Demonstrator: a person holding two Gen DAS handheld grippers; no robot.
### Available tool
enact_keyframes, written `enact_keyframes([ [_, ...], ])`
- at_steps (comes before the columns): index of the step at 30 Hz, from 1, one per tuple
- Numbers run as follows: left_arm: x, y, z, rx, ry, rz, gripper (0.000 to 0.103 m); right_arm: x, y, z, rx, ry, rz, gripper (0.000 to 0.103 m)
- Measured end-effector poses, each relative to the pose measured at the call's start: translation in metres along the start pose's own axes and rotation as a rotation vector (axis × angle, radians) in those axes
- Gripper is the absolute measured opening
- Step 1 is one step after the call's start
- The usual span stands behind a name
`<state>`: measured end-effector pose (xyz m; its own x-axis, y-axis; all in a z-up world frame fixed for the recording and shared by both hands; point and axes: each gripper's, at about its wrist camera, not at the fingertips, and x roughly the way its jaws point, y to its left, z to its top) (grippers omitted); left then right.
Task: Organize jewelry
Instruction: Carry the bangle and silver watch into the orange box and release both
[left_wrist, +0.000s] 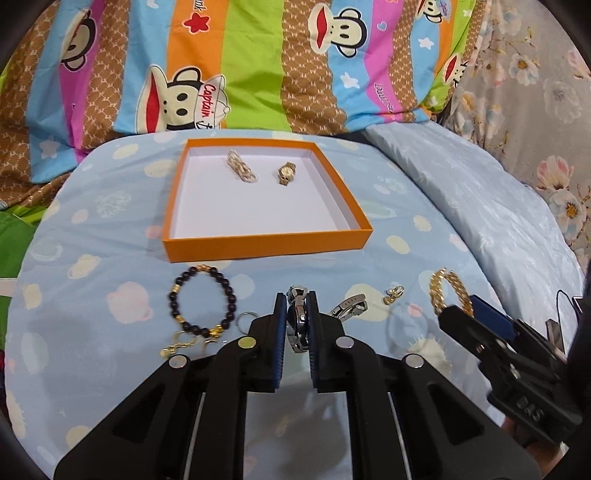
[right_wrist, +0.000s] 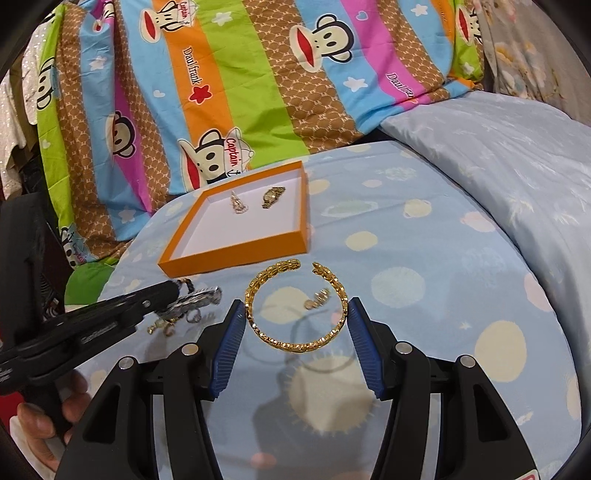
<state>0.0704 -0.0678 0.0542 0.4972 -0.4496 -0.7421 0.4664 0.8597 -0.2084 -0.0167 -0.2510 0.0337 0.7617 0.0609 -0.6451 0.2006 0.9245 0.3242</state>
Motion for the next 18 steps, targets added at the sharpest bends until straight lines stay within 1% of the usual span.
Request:
enact_keyframes([
  [4,-0.014,0.015,0.008,-0.019,-0.03,0.007,0.01,0.007,0.014,0.017,-0.042,-0.016,0.01,0.056],
  [10,-0.023,0.031,0.04,-0.02,-0.095,0.049,0.01,0.023,0.031,0.053,-0.097,-0.045,0.021,0.056],
  [14,-0.015,0.036,0.067,-0.005,-0.134,0.08,0.01,0.041,0.039,0.076,-0.114,-0.042,0.041,0.056],
  [18,0.008,0.039,0.09,-0.005,-0.134,0.084,0.01,0.072,0.044,0.097,-0.116,-0.017,0.06,0.056],
])
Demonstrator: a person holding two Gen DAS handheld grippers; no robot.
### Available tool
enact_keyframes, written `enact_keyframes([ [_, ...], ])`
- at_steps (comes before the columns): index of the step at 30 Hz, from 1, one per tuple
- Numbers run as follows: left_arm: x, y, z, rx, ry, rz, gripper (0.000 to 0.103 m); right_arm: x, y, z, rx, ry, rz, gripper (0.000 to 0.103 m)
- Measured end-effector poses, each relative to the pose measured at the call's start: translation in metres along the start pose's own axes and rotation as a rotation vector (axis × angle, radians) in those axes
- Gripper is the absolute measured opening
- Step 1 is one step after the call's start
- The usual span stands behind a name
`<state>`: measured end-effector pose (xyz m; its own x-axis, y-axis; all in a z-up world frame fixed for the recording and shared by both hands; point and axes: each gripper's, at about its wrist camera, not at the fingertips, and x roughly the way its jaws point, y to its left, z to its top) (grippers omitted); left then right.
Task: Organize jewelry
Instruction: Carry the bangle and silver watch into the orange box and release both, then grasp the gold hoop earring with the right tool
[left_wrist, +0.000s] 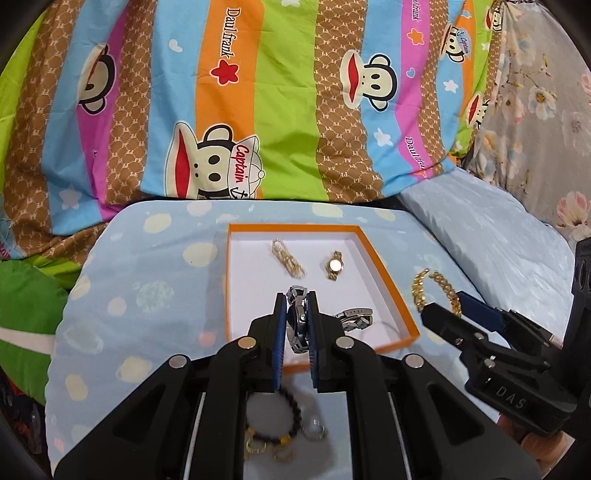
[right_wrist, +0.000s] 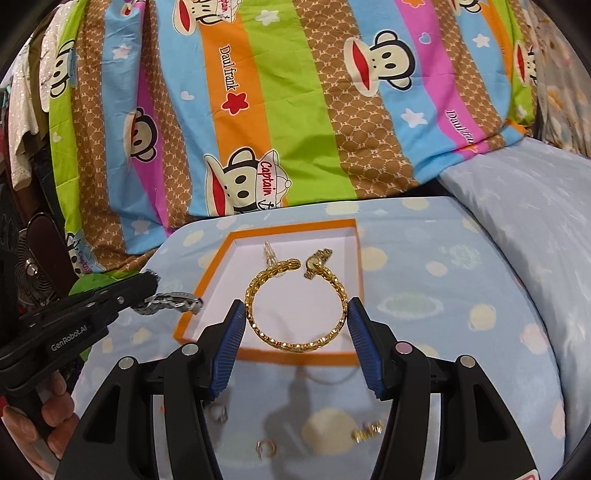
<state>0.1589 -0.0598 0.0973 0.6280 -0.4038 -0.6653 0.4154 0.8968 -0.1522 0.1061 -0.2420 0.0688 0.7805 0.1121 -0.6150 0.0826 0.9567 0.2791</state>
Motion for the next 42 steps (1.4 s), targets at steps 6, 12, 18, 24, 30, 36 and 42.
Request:
enact_keyframes([
  [6,0.046,0.003,0.011,-0.008,0.04,0.008,0.01,0.047,-0.005,0.016,0.006,0.043,-0.006,0.056],
  [12,0.081,0.005,0.012,0.018,0.077,0.05,0.01,0.078,-0.006,0.018,-0.003,0.085,-0.024,0.056],
  [18,0.102,0.01,0.008,0.017,0.113,0.059,0.01,0.096,-0.008,0.016,-0.008,0.118,-0.029,0.056],
  [24,0.116,0.012,0.001,0.024,0.129,0.069,0.011,0.112,-0.008,0.011,-0.015,0.146,-0.019,0.057],
  [30,0.101,0.019,0.005,0.005,0.055,0.085,0.045,0.106,-0.014,0.008,-0.001,0.116,-0.028,0.057],
  [36,0.059,0.034,0.011,-0.031,-0.004,0.083,0.049,0.065,-0.015,0.014,0.021,0.033,-0.012,0.058],
  [42,0.006,0.058,-0.009,-0.062,-0.053,0.101,0.052,0.009,-0.017,-0.008,0.044,0.004,-0.009,0.062],
])
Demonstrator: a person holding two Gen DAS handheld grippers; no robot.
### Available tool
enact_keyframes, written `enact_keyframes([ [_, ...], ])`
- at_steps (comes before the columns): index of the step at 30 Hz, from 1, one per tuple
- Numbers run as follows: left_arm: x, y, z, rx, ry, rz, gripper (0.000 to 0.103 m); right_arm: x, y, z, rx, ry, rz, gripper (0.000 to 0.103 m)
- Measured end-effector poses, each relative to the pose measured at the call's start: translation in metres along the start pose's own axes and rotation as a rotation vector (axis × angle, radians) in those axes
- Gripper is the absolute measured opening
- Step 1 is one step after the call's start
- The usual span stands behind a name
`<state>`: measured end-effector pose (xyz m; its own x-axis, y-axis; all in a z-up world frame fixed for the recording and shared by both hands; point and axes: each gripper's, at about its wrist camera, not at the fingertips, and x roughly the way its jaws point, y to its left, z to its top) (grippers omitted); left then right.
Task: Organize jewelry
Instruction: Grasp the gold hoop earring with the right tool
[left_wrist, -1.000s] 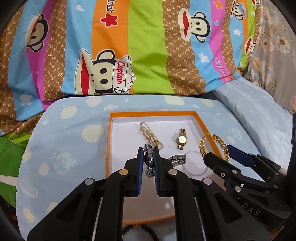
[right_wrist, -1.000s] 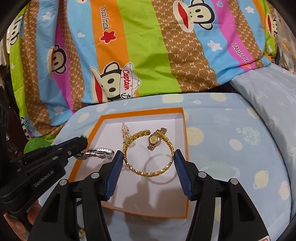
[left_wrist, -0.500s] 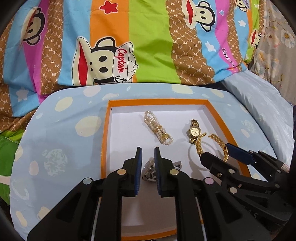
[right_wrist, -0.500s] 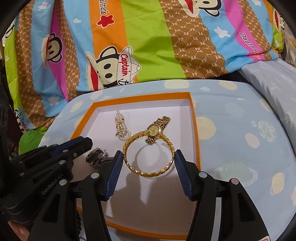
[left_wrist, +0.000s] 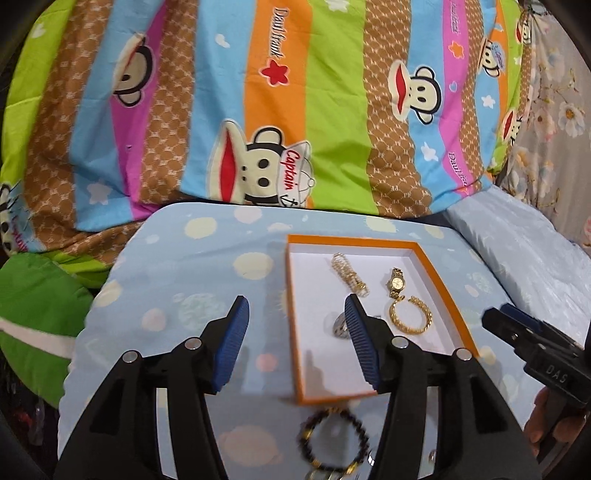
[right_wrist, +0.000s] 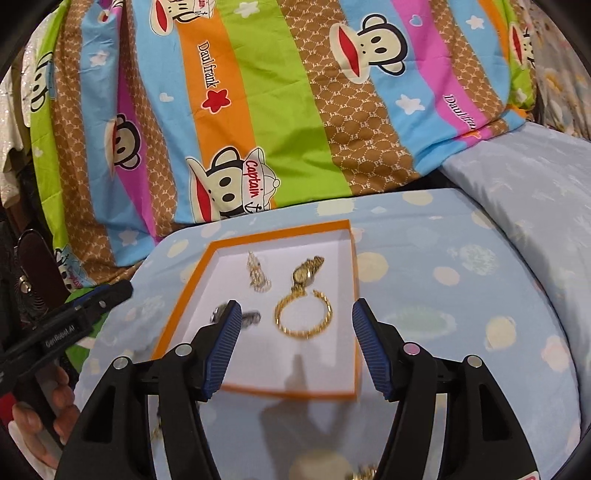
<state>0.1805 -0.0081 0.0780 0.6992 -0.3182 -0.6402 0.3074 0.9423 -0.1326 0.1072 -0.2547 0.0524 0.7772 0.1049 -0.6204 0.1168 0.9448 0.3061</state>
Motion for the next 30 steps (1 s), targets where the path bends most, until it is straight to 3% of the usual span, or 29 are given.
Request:
enact_keyframes([
  [8,-0.028,0.023,-0.063,-0.031,0.071,0.008,0.052,-0.039,-0.001,-0.07,-0.004,0.023,-0.076,0.062],
  [15,-0.034,0.013,-0.104,-0.029,0.127,-0.003,0.052,-0.046,0.003,-0.109,0.009,0.083,-0.068,0.062],
  [25,-0.031,-0.006,-0.119,-0.013,0.151,-0.007,0.054,-0.043,-0.009,-0.107,0.069,0.086,-0.1,0.06],
  [30,-0.031,-0.004,-0.12,-0.025,0.154,-0.007,0.054,-0.041,0.005,-0.11,0.05,0.102,-0.047,0.059],
])
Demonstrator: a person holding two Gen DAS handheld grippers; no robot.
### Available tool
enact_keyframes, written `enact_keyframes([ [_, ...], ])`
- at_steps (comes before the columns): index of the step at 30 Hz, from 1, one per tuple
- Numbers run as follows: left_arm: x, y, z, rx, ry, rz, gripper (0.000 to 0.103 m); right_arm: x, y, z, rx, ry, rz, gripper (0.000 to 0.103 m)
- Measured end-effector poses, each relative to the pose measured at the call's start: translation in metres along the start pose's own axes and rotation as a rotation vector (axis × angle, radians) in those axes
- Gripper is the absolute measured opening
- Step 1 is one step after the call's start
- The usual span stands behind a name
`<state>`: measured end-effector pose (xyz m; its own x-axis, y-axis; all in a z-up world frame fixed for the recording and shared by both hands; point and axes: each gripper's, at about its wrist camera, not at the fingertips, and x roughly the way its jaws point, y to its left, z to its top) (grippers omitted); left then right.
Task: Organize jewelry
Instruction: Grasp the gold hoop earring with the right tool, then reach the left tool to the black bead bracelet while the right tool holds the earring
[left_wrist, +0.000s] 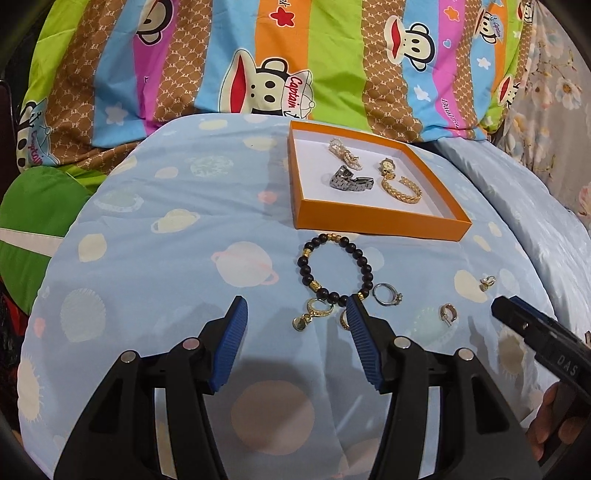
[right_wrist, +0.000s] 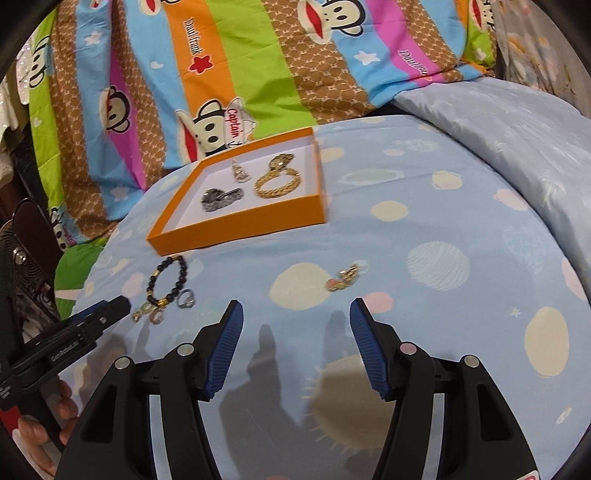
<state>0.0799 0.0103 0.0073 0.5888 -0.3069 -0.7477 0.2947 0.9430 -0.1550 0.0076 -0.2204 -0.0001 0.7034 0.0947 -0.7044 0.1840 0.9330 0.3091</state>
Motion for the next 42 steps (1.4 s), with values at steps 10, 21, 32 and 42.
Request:
enact_keyframes([
  [10,-0.001,0.007,-0.003,-0.019,0.012,-0.003,0.054,0.024,0.038,-0.003,-0.083,0.042,0.033,0.051],
  [21,0.001,0.005,0.008,-0.012,0.009,-0.011,0.061,0.04,0.043,-0.001,-0.121,0.076,-0.048,0.019],
  [32,0.028,-0.007,0.03,0.012,0.023,0.03,0.061,0.037,0.037,-0.003,-0.096,0.07,-0.027,0.018],
  [42,0.059,-0.021,0.034,0.077,0.057,0.079,0.037,0.037,0.035,-0.002,-0.082,0.072,-0.01,0.018],
])
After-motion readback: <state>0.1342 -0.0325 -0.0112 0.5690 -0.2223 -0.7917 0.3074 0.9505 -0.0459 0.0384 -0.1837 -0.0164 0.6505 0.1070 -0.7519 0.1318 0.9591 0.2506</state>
